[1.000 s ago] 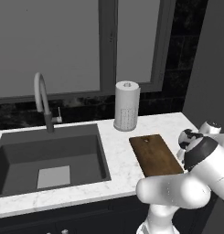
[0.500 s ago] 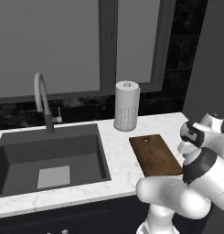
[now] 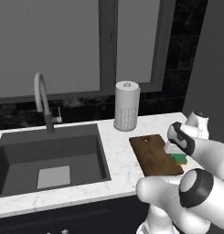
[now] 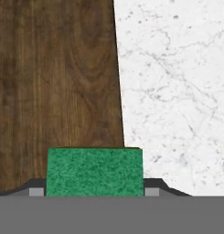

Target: Pick up the sponge from the counter and clean the cutting board by briefly scrubbing or pressing down on the cutting board. Once finished, release the sponge.

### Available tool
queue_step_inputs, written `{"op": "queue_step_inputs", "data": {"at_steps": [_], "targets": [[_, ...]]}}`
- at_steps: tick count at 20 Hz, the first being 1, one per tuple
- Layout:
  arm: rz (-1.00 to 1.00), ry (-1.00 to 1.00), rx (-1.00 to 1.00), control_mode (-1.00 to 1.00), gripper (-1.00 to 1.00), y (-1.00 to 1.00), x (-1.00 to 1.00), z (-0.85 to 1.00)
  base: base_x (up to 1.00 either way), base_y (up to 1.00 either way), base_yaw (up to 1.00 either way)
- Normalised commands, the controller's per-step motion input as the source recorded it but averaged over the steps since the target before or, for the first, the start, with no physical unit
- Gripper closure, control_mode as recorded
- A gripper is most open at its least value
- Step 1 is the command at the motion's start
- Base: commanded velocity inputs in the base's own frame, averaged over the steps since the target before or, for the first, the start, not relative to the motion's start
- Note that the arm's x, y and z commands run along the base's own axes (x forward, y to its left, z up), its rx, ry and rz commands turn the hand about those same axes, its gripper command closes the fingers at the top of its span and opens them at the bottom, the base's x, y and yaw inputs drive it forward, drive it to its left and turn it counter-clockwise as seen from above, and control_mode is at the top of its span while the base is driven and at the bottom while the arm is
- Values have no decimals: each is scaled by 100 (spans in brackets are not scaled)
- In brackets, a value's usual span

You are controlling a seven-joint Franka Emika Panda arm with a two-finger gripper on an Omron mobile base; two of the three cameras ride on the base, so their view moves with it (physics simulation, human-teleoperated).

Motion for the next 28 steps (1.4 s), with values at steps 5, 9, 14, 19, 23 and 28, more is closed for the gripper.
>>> {"op": "queue_step_inputs", "data": {"at_steps": [5, 9, 14, 19, 23, 28], "targets": [[0, -1, 0, -100, 100, 12, 6, -21, 0, 0, 0], [0, 0, 0, -100, 100, 16, 10, -29, 0, 0, 0], [3, 0, 0, -100, 100, 12, 14, -28, 0, 0, 0], [5, 0, 0, -100, 100, 1, 1, -53, 0, 0, 0], [2, 0, -3, -100, 100, 14, -7, -84, 0, 0, 0], [0, -5, -1, -100, 100, 23, 1, -19, 0, 0, 0]]}}
